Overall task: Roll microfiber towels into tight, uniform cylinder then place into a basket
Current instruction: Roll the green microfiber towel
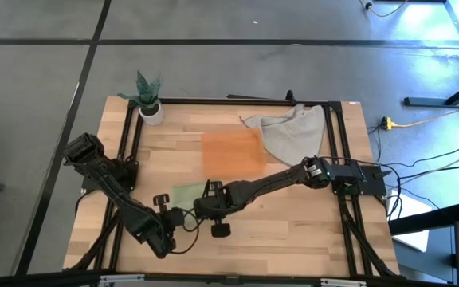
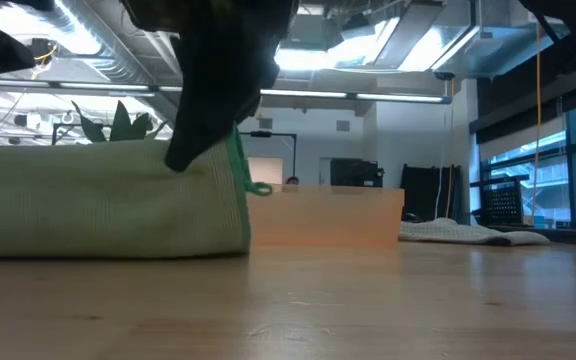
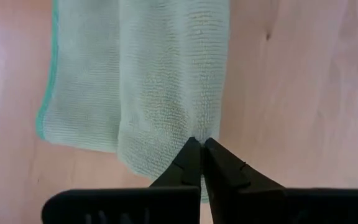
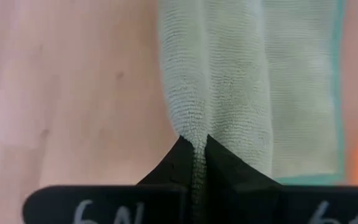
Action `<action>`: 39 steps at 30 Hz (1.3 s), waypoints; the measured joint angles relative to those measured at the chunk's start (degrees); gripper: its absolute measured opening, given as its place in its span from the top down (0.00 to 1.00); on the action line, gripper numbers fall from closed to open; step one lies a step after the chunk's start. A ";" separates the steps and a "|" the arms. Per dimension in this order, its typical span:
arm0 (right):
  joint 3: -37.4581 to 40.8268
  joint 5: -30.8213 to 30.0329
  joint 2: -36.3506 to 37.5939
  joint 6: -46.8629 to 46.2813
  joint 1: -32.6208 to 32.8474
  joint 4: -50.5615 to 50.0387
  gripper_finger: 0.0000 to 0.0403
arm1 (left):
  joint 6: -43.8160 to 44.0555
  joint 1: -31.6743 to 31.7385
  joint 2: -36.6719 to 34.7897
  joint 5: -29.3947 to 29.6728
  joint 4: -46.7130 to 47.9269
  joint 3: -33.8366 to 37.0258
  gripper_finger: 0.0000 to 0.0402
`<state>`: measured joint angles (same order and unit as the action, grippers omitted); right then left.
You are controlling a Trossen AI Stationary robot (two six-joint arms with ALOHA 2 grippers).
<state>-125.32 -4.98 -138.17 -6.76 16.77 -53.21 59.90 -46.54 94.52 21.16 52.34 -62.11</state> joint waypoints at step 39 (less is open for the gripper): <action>-0.02 0.21 -1.03 -0.55 -4.61 -7.65 0.95 | -14.34 12.54 -0.04 -6.86 -2.09 3.34 1.00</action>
<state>-125.34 -4.76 -139.20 -7.31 12.15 -60.86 45.56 -34.01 94.48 14.31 50.25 -58.76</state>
